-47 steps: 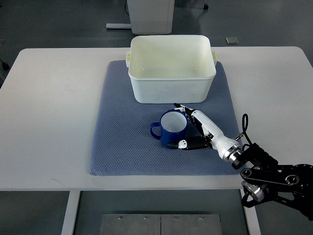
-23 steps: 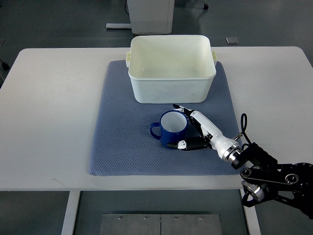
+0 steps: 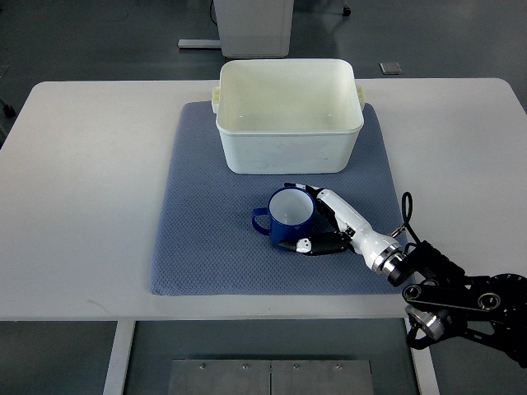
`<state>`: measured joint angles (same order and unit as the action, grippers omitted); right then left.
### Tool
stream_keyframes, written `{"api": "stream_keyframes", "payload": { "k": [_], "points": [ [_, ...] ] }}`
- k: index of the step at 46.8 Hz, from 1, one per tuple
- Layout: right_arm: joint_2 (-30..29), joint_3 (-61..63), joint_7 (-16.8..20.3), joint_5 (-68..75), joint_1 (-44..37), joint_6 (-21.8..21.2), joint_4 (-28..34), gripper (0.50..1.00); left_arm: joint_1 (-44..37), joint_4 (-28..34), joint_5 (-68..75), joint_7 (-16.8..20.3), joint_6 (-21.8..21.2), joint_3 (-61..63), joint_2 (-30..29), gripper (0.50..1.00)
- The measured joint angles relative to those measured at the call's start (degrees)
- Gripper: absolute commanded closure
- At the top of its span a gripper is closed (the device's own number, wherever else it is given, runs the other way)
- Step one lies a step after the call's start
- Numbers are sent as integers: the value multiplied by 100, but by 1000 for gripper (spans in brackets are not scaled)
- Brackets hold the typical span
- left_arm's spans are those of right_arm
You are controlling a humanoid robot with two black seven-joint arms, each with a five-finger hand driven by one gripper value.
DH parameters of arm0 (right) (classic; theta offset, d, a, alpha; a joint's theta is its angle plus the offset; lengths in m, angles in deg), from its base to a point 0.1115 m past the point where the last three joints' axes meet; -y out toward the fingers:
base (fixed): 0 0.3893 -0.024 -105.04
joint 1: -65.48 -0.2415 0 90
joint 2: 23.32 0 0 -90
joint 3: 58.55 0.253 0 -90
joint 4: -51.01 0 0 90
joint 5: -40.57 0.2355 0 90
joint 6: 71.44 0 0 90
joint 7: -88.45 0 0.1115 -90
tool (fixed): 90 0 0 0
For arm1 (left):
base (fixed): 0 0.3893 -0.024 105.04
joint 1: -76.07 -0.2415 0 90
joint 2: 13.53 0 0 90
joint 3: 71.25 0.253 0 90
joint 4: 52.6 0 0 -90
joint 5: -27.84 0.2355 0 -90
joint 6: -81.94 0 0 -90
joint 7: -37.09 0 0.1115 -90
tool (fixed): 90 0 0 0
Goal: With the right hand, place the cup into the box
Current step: 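Lift the blue mug off the mat with the right hand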
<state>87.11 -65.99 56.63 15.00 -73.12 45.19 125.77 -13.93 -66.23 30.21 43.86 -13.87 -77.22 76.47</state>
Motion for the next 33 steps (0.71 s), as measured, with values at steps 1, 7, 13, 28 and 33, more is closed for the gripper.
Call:
{"api": "stream_keyframes", "payload": {
  "k": [1, 7, 13, 28, 33],
  "points": [
    [-7, -2, 0, 0, 0, 0, 0, 661, -1, 0, 0, 0, 0, 0, 0, 500],
    [-21, -7, 0, 0, -10, 0, -1, 693, 0, 1, 0, 0, 0, 0, 0, 500],
    [-21, -39, 0, 0, -10, 0, -1, 739, -1, 1, 0, 0, 0, 0, 0, 500],
    [-22, -160, -41, 0, -96, 0, 4, 921, -1, 1, 0, 0, -1, 0, 0, 500],
    [-21, -194, -57, 0, -119, 0, 13, 1000, -1, 1, 0, -2, -1, 0, 0, 500]
  ]
}}
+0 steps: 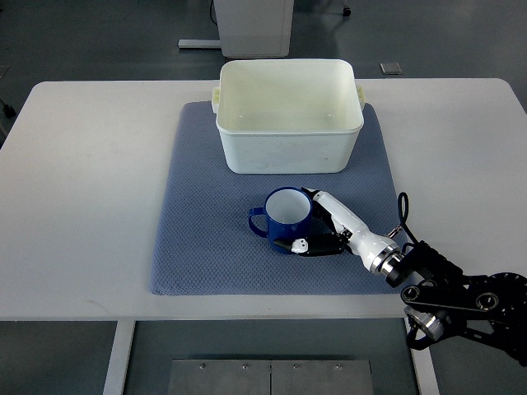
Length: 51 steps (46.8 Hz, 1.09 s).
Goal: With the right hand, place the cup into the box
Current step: 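Lift the blue mug off the mat with the right hand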
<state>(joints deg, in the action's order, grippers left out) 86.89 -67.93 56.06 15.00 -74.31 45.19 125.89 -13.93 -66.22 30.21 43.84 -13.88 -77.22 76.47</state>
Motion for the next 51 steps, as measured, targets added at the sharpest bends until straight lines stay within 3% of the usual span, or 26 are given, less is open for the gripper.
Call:
{"api": "stream_keyframes", "payload": {
  "k": [16, 51],
  "points": [
    [0, -45, -252, -1, -84, 0, 9, 1000, 0, -2, 0, 0, 1, 0, 0, 500],
    [36, -37, -262, 21, -110, 0, 77, 1000, 0, 0, 0, 3, 0, 0, 0, 500]
  ]
}}
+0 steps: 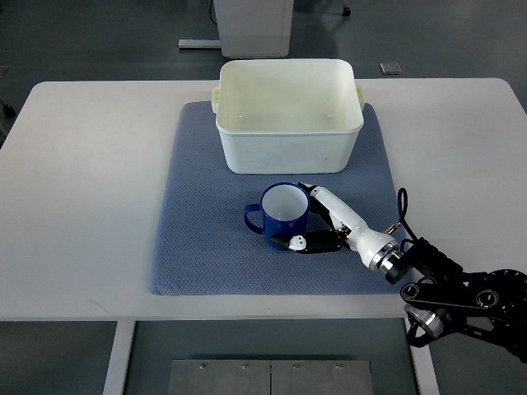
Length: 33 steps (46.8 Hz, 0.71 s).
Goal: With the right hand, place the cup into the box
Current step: 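Lift the blue mug off the mat with the right hand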
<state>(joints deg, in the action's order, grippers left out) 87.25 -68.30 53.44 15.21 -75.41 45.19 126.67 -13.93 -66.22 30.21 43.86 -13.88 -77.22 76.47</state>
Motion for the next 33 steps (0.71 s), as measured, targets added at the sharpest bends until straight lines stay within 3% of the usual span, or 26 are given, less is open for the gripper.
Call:
{"api": "stream_keyframes", "payload": {
  "k": [33],
  "points": [
    [542, 0, 0, 154, -585, -35, 381, 1000, 0, 0, 0, 0, 3, 0, 0, 500]
  ]
}}
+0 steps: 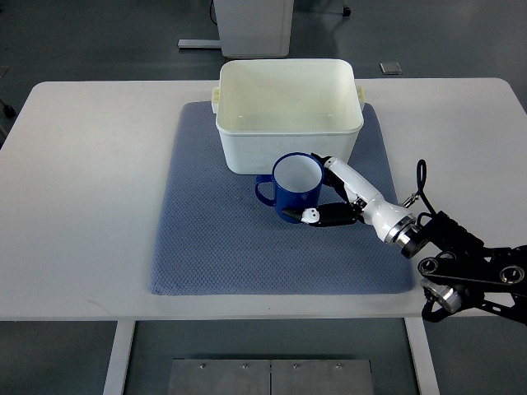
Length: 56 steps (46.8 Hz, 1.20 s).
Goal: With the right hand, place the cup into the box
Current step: 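Lift the blue mug off the mat with the right hand, then carry the mug over the white tub with the right hand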
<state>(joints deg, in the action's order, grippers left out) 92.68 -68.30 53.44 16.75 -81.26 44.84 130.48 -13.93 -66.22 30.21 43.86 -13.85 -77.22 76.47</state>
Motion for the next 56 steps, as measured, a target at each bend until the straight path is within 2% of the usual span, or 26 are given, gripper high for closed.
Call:
{"api": "stream_keyframes", "payload": {
  "k": [19, 48, 56],
  "points": [
    [177, -1, 0, 122, -462, -5, 256, 1000, 0, -1, 0, -1, 0, 0, 0, 500],
    [164, -9, 0, 795, -1538, -275, 256, 1000, 0, -1, 0, -2, 0, 0, 0, 500],
    [145, -5, 107, 810, -1684, -307, 207, 1000, 0, -1, 0, -2, -2, 0, 0, 500]
  ]
}}
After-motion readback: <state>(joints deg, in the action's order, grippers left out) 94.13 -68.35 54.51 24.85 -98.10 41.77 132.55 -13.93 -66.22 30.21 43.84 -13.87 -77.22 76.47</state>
